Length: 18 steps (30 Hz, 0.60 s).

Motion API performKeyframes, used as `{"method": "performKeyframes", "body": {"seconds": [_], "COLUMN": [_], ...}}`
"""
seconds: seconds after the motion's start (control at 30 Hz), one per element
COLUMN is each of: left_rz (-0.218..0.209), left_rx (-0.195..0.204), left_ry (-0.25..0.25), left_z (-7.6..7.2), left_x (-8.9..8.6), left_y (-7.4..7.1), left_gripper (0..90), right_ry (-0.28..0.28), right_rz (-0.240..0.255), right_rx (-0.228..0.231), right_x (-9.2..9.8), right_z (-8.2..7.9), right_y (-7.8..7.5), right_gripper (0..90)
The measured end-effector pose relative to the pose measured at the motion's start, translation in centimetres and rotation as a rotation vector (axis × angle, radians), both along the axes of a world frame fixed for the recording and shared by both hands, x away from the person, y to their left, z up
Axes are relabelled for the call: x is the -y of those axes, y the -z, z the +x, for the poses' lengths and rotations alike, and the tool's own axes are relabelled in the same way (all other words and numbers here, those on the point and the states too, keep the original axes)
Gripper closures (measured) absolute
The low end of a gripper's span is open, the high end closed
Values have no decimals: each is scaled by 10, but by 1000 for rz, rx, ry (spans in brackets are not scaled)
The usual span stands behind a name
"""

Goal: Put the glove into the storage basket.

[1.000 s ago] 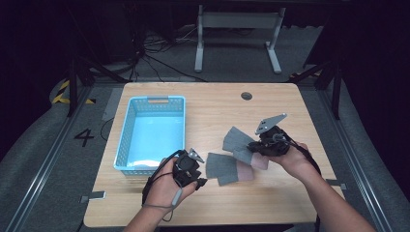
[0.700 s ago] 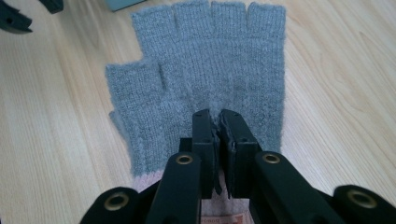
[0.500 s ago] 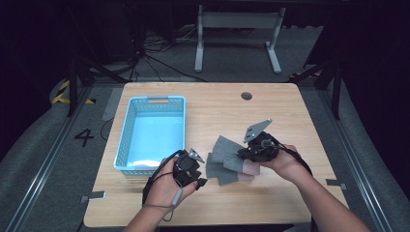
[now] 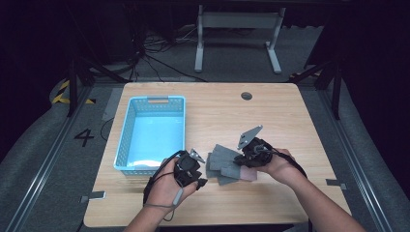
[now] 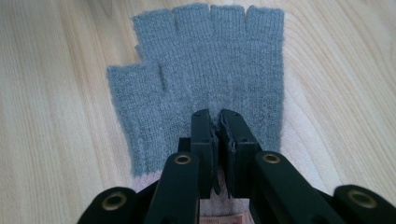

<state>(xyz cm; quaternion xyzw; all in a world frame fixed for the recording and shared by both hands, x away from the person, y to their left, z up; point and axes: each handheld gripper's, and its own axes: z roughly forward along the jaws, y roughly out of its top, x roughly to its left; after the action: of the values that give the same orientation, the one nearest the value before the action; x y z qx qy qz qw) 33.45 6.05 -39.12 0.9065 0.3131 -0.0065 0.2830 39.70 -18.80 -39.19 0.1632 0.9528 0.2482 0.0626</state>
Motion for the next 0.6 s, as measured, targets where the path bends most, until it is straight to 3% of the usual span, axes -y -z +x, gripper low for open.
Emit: {"method": "performKeyframes", "body": {"seconds": [0.43, 0.6], "left_rz": [13, 14], "left_rx": [4, 2], "left_ry": [5, 9], "left_z": [1, 1], "left_x": [4, 5], "left_y": [6, 7], "left_gripper": [704, 709], "right_ry": [-6, 3], "right_rz": [-6, 23], "right_rx": [-34, -23], "right_x": [-1, 3], "right_z": [2, -1], "right_y": [19, 18], "right_gripper": [831, 729]}}
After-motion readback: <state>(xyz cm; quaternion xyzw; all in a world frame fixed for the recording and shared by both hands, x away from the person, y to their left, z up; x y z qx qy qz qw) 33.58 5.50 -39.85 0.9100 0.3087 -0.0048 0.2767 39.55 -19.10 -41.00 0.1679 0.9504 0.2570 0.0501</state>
